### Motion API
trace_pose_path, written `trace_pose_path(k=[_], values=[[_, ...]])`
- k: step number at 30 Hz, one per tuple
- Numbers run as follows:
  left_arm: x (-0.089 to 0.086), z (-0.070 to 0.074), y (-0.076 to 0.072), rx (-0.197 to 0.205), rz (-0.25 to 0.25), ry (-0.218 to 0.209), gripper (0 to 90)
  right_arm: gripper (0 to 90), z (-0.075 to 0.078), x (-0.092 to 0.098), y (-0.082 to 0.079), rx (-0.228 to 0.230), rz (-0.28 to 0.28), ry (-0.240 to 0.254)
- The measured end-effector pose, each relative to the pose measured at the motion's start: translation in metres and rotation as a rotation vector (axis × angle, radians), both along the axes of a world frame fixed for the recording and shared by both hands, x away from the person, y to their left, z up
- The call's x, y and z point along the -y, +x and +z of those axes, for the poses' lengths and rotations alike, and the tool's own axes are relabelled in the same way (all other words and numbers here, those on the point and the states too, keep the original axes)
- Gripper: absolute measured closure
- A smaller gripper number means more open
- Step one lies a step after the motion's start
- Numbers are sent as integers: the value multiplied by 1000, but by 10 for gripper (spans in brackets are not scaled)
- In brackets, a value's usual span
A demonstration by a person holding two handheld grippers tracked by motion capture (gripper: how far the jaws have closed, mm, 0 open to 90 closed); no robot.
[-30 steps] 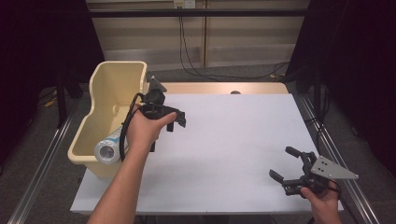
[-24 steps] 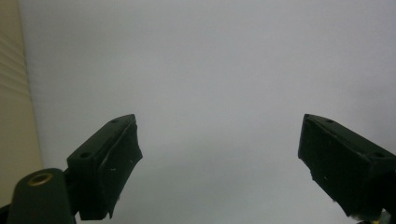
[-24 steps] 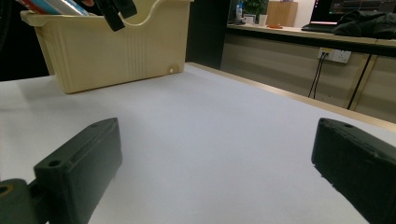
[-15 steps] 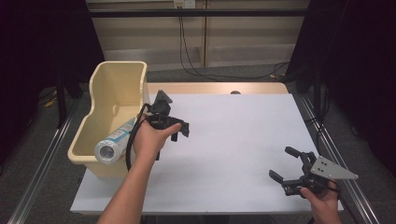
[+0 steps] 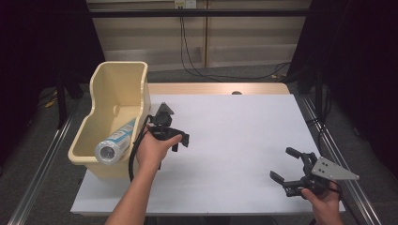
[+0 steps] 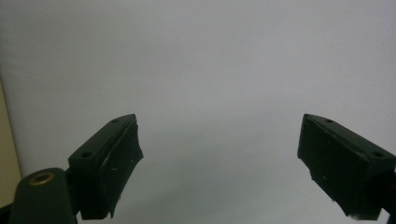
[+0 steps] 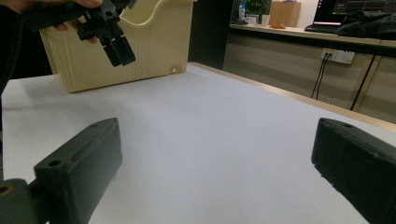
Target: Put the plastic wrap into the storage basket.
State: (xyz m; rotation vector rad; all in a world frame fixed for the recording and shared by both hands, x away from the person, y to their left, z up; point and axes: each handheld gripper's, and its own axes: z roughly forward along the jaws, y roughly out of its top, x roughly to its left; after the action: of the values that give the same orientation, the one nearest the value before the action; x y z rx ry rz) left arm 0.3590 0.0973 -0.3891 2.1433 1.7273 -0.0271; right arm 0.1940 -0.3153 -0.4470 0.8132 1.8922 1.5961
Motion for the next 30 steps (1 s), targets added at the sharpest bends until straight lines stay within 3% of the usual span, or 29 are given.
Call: trace_pose_path(k=[7,9,15,23,28,30], values=[[-1,-17,-7,4,-12,5,141,13,0,-1,0,-1,2,-4],[-1,-21,-10,25,-6,2,141,13,0,-1,0,-1,3,-5],[-5,-30,-21,187,-9,-30,146,13,-1,-1,0,-2,5,-6],[-3,-35,-40,469,-32,-49,155,12,-1,-1,1,-3,6,-6],[-5,-44,-47,555,-23,-93,157,13,-2,-1,0,-4,7,-11],[-7,-48,-53,629,-9,-102,156,13,-2,-2,0,-5,8,-12]])
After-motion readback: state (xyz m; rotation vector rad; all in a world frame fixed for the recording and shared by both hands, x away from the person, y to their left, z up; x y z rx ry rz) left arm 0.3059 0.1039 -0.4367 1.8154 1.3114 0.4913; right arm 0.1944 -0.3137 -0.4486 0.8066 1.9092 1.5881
